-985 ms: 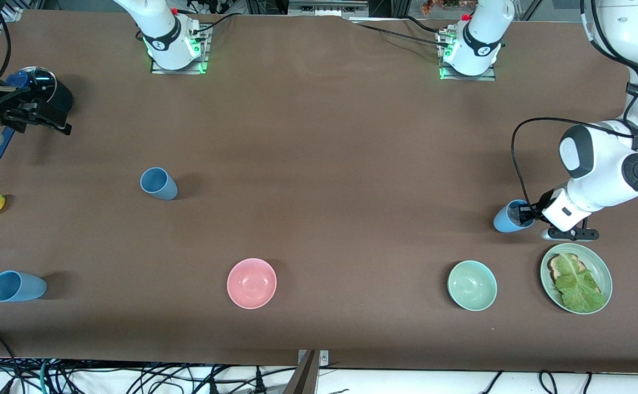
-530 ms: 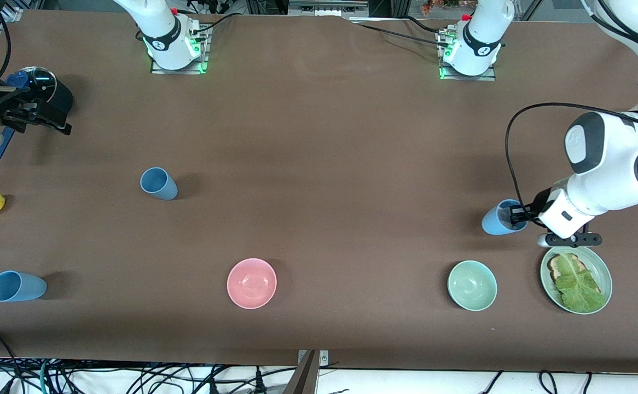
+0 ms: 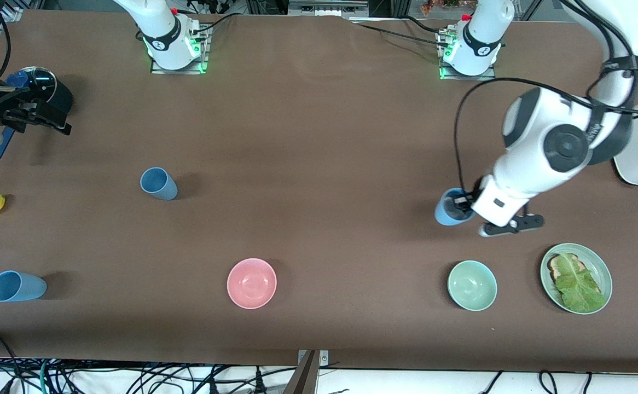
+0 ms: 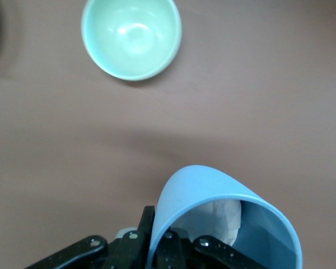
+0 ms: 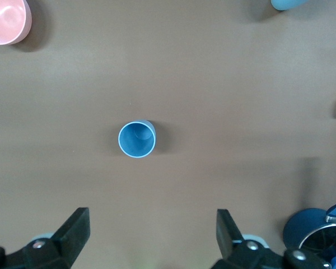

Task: Stack blue cups with both arms
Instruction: 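Lift the blue cup with the left gripper and carry it toward the table middle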

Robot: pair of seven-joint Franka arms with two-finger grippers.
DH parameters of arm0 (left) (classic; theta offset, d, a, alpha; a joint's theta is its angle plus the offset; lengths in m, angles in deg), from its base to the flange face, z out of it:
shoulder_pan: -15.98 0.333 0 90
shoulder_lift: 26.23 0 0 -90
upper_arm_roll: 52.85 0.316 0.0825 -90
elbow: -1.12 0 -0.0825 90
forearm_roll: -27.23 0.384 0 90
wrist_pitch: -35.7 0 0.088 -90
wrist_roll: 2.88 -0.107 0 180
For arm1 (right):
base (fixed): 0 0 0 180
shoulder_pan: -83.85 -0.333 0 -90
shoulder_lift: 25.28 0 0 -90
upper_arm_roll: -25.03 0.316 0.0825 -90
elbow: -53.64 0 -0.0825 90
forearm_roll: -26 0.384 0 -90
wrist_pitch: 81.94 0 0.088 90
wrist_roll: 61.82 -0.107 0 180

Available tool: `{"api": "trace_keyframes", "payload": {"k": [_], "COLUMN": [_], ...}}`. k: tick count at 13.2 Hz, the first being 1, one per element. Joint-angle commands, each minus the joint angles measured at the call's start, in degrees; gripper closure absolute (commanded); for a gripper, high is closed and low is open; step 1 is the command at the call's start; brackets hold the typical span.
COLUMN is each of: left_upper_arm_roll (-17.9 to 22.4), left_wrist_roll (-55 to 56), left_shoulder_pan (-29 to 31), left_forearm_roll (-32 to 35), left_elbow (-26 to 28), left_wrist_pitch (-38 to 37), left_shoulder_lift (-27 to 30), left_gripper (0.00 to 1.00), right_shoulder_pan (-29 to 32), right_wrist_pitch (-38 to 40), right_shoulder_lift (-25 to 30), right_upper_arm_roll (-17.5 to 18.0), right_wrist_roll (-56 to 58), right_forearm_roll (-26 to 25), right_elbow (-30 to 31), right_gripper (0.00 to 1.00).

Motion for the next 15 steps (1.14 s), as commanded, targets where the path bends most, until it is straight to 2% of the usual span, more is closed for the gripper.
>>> {"api": "trace_keyframes", "payload": {"k": [1, 7, 11, 13, 15], "left_upper_arm_roll": [-4.04, -4.04, -3.78, -3.52, -3.43], "left_wrist_roll": [12.18, 33.02, 44.01, 47.80, 48.69], "left_shoulder_pan": [-2.20, -16.17, -23.38, -25.93, -26.73], "left_forearm_roll": [2.93, 5.30, 8.90, 9.70, 9.70], "left_elbow": [-1.09, -1.27, -4.34, -5.66, -5.66], "left_wrist_pitch": [-1.47, -0.86, 0.90, 6.15, 11.43], "left_shoulder_lift": [-0.30, -2.58, -8.11, -11.71, -14.00], "left_gripper": [1.00, 1.00, 1.00, 1.00, 1.00], "right_shoulder_pan": [0.14, 0.14, 0.14, -0.12, -2.57], "right_wrist_pitch": [0.15, 0.24, -0.02, -0.11, -0.11], "right_shoulder_lift": [0.26, 0.26, -0.26, -0.88, -6.39], "right_upper_arm_roll": [-0.03, -0.03, 0.06, 0.41, 1.81], "right_wrist_roll": [-0.27, -0.27, 0.07, 0.52, 3.22], "right_forearm_roll": [0.16, 0.16, 0.16, 0.42, -0.36], "right_elbow": [-0.23, -0.23, -0.14, -0.32, -0.75], "right_gripper": [0.00, 0.00, 0.00, 0.00, 0.00]}}
